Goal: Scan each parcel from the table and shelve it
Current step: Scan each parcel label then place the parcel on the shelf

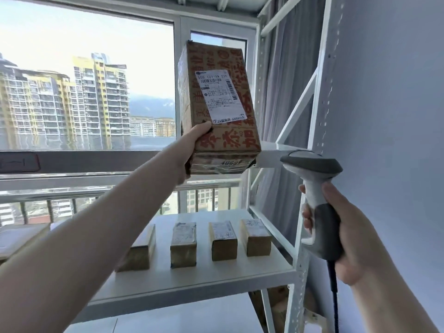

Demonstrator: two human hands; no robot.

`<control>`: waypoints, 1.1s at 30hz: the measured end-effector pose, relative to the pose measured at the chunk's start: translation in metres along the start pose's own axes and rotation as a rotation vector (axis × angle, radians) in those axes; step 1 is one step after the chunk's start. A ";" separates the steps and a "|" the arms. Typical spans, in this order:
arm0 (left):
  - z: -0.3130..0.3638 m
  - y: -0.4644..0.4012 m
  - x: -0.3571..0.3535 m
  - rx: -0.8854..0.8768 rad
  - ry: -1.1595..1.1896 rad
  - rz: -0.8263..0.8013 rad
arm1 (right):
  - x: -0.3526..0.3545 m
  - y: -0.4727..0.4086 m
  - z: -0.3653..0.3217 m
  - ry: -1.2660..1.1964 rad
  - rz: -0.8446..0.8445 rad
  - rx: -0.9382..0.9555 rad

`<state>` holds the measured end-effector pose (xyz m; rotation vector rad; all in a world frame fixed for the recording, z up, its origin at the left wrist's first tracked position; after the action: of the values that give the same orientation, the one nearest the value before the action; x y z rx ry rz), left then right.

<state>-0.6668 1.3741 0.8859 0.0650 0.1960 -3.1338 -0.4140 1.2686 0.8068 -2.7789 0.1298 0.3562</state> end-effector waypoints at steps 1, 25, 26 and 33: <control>0.006 -0.004 0.000 0.023 0.003 0.011 | 0.000 -0.003 0.000 0.002 -0.002 -0.008; 0.062 -0.063 -0.003 -0.403 -0.477 0.066 | -0.020 -0.026 0.016 0.007 -0.023 -0.105; 0.059 -0.069 -0.003 -0.468 -0.481 0.065 | -0.020 -0.027 0.016 0.005 -0.025 -0.105; 0.056 -0.090 -0.042 -0.643 -0.533 0.112 | -0.012 -0.031 0.018 -0.001 0.010 -0.124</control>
<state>-0.6274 1.4562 0.9541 -0.7071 1.1003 -2.6855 -0.4256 1.3049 0.8030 -2.9014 0.1257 0.3810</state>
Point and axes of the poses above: each hand's wrist, its own y-axis away from the middle knuckle, its own x-axis out of the back of the hand, z = x × y, the point moved 6 cm from there along -y, towards the middle knuckle, and after that the axes turned 5 degrees about y, right-handed, at the moved point
